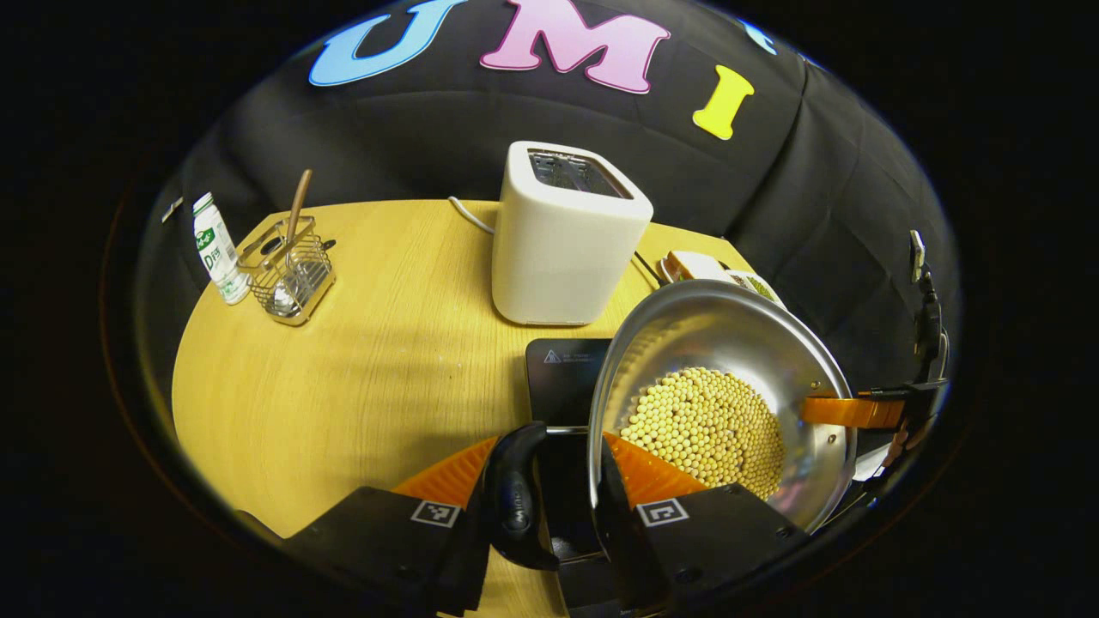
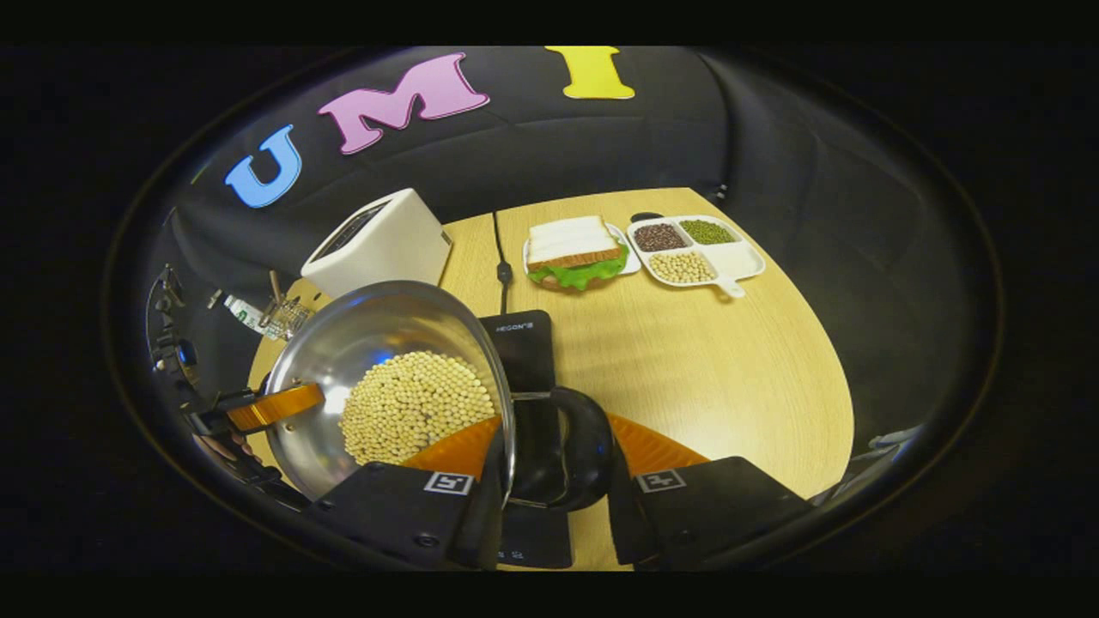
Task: First push the handle of the pot to place it horizontally, then grasp the pot with both hands and set it on the induction cooktop.
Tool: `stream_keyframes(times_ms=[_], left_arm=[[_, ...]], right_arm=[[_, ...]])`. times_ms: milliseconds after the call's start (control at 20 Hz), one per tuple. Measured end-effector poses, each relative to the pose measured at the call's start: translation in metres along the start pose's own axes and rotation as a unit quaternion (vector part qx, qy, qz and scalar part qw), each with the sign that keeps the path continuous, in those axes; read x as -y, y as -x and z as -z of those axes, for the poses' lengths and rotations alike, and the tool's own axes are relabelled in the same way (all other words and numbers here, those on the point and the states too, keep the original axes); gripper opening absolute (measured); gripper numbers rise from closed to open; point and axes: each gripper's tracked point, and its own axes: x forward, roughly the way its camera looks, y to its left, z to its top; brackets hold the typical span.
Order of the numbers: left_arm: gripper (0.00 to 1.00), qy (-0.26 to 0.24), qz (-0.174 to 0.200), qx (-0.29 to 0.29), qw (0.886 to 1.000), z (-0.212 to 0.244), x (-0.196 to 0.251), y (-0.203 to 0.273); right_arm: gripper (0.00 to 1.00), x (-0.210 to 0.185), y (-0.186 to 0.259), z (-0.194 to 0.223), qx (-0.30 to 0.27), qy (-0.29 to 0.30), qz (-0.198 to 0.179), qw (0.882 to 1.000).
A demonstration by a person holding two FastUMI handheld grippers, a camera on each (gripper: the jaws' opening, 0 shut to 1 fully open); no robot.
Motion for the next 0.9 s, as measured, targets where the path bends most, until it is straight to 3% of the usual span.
stream_keyframes(times_ms=[900], left_arm=[[0.65, 0.003, -0.018, -0.007, 1.0, -0.0005, -0.0022, 0.0032]], right_arm=[[0.59, -0.0017, -0.007, -0.0067, 0.016, -0.016, -0.028, 0.999]])
